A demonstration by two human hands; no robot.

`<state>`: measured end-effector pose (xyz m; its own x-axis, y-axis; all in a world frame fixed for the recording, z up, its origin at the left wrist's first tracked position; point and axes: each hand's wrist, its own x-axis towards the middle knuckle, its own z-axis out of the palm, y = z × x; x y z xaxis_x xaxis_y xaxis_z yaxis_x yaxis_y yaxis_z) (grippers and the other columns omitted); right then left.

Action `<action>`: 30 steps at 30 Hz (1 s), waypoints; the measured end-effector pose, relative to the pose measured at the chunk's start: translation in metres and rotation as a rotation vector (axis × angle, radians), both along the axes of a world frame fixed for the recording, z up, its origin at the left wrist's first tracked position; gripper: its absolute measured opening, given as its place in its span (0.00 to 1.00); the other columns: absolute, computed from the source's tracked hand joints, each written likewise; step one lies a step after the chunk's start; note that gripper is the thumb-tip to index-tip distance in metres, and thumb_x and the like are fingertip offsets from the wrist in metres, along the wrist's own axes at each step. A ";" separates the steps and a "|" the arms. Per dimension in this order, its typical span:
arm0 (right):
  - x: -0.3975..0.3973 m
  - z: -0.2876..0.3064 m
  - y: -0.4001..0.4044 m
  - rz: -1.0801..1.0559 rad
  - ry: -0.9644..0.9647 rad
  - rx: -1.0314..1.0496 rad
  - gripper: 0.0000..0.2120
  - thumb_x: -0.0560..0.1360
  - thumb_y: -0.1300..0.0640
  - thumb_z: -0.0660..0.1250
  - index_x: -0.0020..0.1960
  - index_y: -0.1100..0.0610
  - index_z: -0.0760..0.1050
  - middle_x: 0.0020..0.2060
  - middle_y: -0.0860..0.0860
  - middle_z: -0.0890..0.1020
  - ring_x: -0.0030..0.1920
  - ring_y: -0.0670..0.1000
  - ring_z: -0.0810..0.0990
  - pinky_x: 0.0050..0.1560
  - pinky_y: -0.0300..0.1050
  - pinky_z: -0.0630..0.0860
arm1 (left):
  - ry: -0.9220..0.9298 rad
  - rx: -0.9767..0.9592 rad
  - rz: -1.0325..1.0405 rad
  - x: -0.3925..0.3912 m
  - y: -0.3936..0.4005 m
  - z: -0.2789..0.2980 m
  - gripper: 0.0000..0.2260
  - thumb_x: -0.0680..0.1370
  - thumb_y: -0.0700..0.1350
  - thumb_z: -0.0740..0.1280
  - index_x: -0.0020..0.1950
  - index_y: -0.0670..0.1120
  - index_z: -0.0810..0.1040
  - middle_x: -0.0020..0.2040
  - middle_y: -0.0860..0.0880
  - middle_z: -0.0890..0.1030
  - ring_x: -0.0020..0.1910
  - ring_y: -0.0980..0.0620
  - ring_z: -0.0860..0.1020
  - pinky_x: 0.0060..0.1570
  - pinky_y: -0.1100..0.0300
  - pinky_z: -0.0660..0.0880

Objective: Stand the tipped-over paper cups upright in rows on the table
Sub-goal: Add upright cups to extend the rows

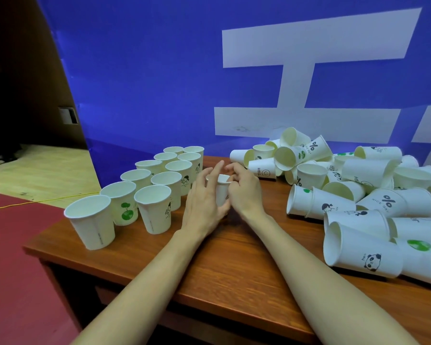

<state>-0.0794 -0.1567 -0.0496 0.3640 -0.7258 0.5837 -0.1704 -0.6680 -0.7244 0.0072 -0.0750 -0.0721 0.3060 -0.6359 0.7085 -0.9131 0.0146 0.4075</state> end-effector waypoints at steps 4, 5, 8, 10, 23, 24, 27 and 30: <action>0.001 0.000 0.003 0.036 -0.077 -0.005 0.23 0.66 0.70 0.57 0.53 0.49 0.77 0.43 0.46 0.81 0.49 0.49 0.78 0.49 0.45 0.74 | 0.066 -0.004 0.014 0.004 0.001 0.000 0.31 0.72 0.50 0.71 0.73 0.53 0.64 0.66 0.50 0.68 0.63 0.50 0.72 0.58 0.52 0.74; 0.002 0.000 0.003 0.029 -0.095 -0.018 0.25 0.66 0.71 0.56 0.56 0.51 0.77 0.49 0.47 0.80 0.51 0.48 0.77 0.51 0.43 0.74 | 0.069 -0.009 0.022 0.005 0.001 0.000 0.30 0.71 0.49 0.71 0.71 0.52 0.66 0.65 0.50 0.69 0.62 0.49 0.73 0.58 0.52 0.74; 0.001 -0.003 0.000 -0.034 -0.080 0.017 0.26 0.68 0.71 0.56 0.62 0.54 0.73 0.57 0.48 0.73 0.56 0.49 0.75 0.56 0.44 0.72 | 0.077 0.002 0.012 0.004 0.004 0.002 0.23 0.69 0.48 0.71 0.62 0.50 0.71 0.60 0.52 0.71 0.57 0.50 0.74 0.53 0.53 0.75; 0.000 -0.009 -0.007 -0.054 0.011 0.091 0.25 0.70 0.69 0.57 0.64 0.53 0.71 0.59 0.49 0.72 0.57 0.49 0.73 0.59 0.45 0.71 | 0.089 0.055 0.012 0.003 0.006 0.004 0.17 0.69 0.49 0.70 0.56 0.51 0.72 0.55 0.54 0.71 0.52 0.50 0.75 0.47 0.53 0.74; -0.003 -0.031 -0.014 0.081 0.519 0.091 0.11 0.74 0.59 0.58 0.40 0.48 0.77 0.38 0.48 0.79 0.52 0.59 0.71 0.47 0.48 0.68 | -0.134 0.167 0.147 -0.001 0.038 0.018 0.11 0.71 0.56 0.70 0.37 0.50 0.74 0.39 0.52 0.75 0.47 0.47 0.75 0.44 0.57 0.62; -0.003 -0.030 -0.013 0.085 0.525 0.081 0.12 0.75 0.59 0.58 0.37 0.46 0.74 0.36 0.46 0.77 0.52 0.59 0.71 0.47 0.47 0.66 | -0.182 0.164 0.144 -0.001 0.042 0.018 0.12 0.72 0.56 0.68 0.38 0.49 0.77 0.43 0.52 0.78 0.53 0.48 0.75 0.51 0.58 0.63; -0.005 -0.028 -0.012 0.091 0.522 0.089 0.11 0.74 0.59 0.60 0.41 0.44 0.76 0.38 0.44 0.79 0.52 0.54 0.70 0.49 0.46 0.67 | -0.316 0.131 0.126 -0.003 0.049 0.021 0.16 0.73 0.58 0.64 0.45 0.48 0.83 0.49 0.52 0.82 0.62 0.48 0.73 0.63 0.55 0.60; -0.005 -0.027 -0.011 0.097 0.537 0.094 0.12 0.72 0.60 0.61 0.41 0.43 0.75 0.39 0.45 0.80 0.52 0.54 0.69 0.52 0.47 0.69 | -0.384 0.128 0.125 -0.011 0.059 0.032 0.13 0.74 0.58 0.64 0.40 0.49 0.78 0.40 0.52 0.80 0.48 0.50 0.75 0.51 0.60 0.58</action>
<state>-0.0846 -0.1681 -0.0762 0.6606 -0.7140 0.2319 -0.4730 -0.6358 -0.6099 -0.0033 -0.0159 -0.0404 0.1158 -0.7007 0.7040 -0.9905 -0.1344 0.0291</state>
